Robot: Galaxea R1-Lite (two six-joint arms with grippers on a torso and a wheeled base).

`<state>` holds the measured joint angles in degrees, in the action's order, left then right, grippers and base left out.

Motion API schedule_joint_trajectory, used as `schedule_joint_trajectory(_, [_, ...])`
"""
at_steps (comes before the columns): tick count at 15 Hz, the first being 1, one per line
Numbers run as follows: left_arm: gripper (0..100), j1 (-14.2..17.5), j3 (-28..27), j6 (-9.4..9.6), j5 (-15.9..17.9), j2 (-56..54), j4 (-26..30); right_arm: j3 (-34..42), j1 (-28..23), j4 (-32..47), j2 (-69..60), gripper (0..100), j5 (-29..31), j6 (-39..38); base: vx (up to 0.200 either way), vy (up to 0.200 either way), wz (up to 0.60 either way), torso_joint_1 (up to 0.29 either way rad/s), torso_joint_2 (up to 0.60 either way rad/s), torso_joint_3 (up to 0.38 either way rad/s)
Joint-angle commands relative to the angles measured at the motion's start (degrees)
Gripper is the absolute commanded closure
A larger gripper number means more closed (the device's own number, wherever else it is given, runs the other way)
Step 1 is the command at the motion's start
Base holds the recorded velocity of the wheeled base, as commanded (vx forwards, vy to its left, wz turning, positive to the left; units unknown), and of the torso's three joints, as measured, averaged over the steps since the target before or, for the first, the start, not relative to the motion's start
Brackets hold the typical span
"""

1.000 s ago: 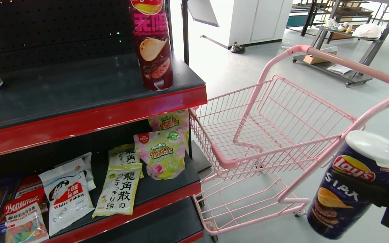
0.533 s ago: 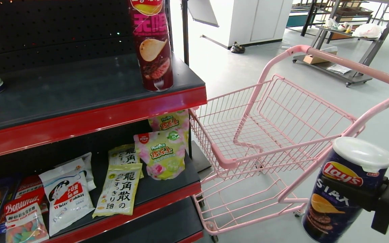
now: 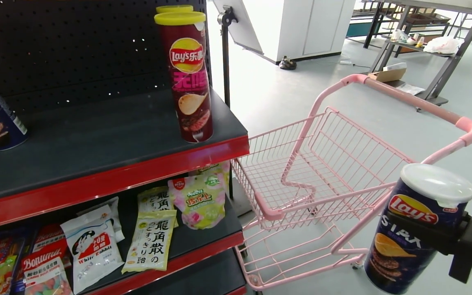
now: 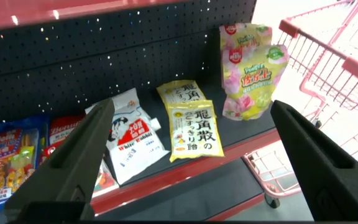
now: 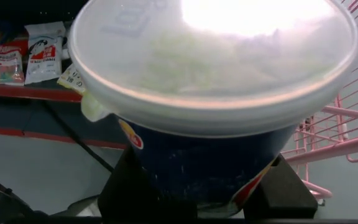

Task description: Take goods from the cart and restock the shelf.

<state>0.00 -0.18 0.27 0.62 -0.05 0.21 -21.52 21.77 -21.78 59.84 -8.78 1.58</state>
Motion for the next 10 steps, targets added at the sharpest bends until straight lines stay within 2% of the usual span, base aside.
schedule_joint_trajectory(1, [0,0.0,0.0,0.00,0.0,0.0,0.1,-0.5,0.0,0.0,0.3,100,0.0,0.1,0.000,0.000,0.00,0.159,-0.53,-0.378])
schedule_joint_trajectory(10, [0,0.0,0.0,0.00,0.0,0.0,0.1,-3.7,0.0,0.0,2.9,100,0.0,0.4,0.000,0.000,0.00,0.203,-0.56,-0.365])
